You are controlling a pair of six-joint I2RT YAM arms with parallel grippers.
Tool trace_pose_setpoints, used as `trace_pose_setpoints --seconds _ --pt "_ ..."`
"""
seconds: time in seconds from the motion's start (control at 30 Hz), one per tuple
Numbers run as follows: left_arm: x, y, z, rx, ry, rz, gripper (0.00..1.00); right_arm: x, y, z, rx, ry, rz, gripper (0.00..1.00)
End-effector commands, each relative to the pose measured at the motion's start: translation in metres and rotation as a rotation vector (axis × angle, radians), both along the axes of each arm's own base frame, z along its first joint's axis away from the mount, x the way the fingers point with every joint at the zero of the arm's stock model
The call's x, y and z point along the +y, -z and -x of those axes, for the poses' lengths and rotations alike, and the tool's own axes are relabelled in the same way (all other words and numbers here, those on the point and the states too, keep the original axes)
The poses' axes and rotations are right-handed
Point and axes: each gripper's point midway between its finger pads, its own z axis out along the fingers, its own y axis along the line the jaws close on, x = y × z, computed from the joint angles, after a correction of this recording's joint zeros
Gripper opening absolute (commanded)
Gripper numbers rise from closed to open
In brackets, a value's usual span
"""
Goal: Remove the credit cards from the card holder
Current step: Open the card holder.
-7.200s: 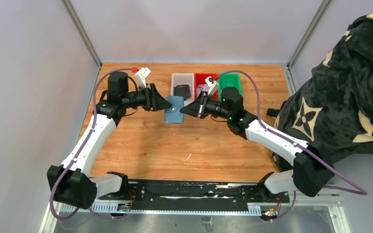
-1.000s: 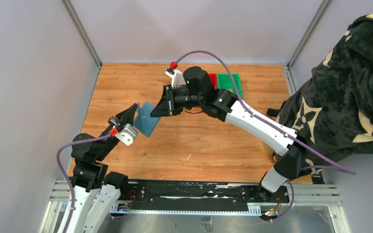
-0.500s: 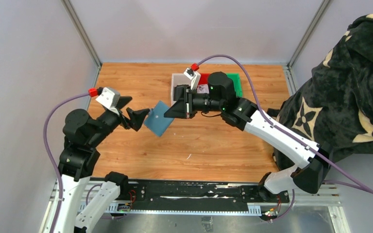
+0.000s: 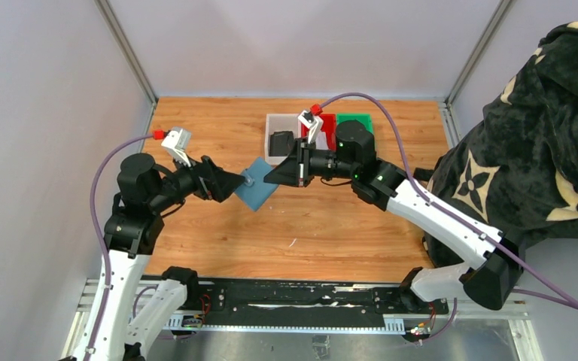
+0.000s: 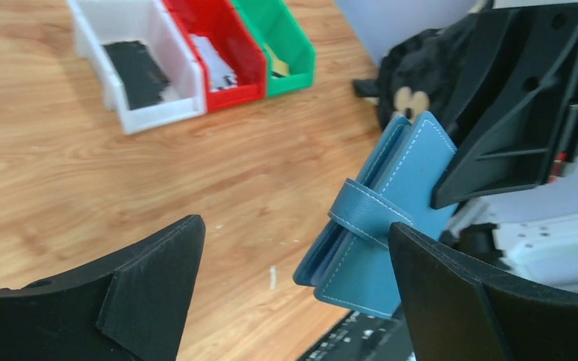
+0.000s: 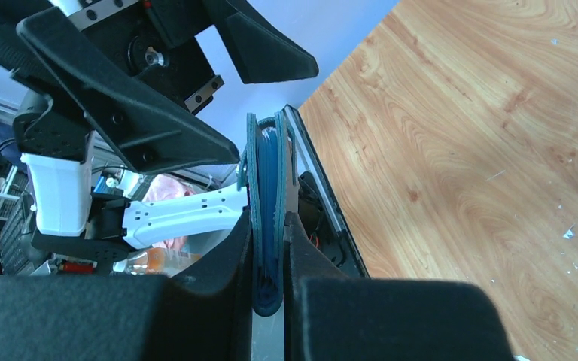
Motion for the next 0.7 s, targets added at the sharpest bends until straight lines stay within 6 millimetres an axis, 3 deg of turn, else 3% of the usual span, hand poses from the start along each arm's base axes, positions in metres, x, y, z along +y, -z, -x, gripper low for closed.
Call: trace_pose_setpoints --seconds 0.0,0.13,0.4,0.5,0.67 --pt "-0.024 -0.019 0.023 0.091 0.174 0.179 0.98 -0.015 -0.038 0.003 -0.093 0.017 -0.16 0.0" --pt "-0.033 -0.018 0.036 0.127 0.25 0.24 0.96 -0.019 -0.043 0.001 -0.101 0.04 -0.193 0.0" --pt "-0.038 -0.029 0.038 0.146 0.263 0.34 0.92 -0.027 -0.064 -0.009 -0.124 0.129 -0.321 0.0" --pt "-0.041 -0.034 0.036 0.157 0.277 0.395 0.79 -0.023 -0.061 -0.009 -0.086 0.123 -0.361 0.0" --pt "-0.043 -0.034 0.03 0.187 0.273 0.455 0.49 -0.015 -0.053 -0.005 -0.075 0.127 -0.372 0.0"
